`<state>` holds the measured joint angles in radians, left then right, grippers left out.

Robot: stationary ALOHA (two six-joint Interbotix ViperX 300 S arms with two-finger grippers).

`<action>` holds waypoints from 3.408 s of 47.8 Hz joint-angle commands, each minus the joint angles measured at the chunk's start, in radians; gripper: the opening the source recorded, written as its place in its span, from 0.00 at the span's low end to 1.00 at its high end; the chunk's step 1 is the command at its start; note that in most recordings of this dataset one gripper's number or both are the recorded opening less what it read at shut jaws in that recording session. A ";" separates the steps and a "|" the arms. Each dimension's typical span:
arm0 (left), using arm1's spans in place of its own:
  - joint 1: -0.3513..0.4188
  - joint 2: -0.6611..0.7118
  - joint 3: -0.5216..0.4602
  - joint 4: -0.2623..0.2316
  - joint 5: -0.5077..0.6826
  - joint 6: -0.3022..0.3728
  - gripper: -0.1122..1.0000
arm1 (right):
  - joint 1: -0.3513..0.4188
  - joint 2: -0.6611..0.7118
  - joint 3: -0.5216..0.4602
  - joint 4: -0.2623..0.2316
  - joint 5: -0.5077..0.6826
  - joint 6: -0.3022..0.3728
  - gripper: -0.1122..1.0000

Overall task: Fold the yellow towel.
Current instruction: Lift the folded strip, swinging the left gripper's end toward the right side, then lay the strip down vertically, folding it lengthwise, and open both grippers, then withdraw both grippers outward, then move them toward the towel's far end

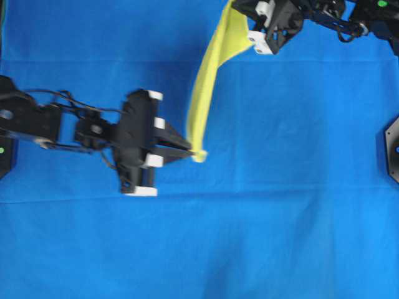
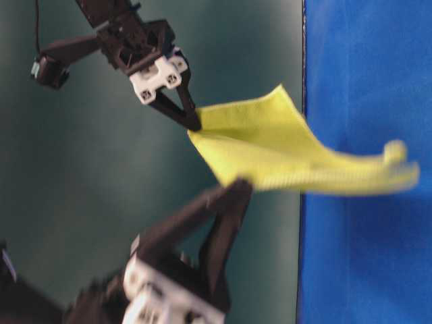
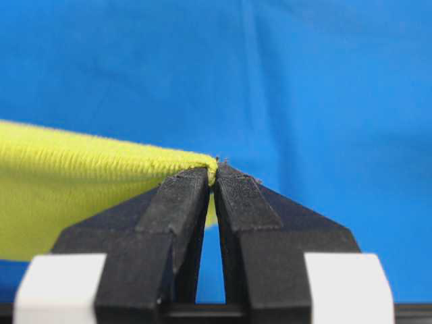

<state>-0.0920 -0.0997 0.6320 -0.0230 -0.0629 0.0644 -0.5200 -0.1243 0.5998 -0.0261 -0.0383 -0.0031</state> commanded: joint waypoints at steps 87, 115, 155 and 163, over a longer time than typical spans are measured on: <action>-0.080 0.245 -0.048 -0.006 -0.055 0.054 0.13 | 0.031 0.206 -0.043 -0.015 -0.040 0.000 0.12; -0.052 0.235 -0.031 -0.006 -0.060 0.058 0.14 | 0.034 0.209 -0.035 -0.017 -0.040 0.000 0.15; -0.026 -0.034 0.028 -0.006 0.120 0.058 0.67 | 0.040 -0.041 0.107 -0.009 -0.026 0.017 0.66; 0.009 -0.156 0.098 -0.006 0.083 0.057 0.66 | 0.069 -0.209 0.219 0.015 -0.035 0.040 0.66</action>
<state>-0.1012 -0.1795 0.7164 -0.0276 0.0460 0.1243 -0.4679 -0.2424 0.7839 -0.0245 -0.0629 0.0276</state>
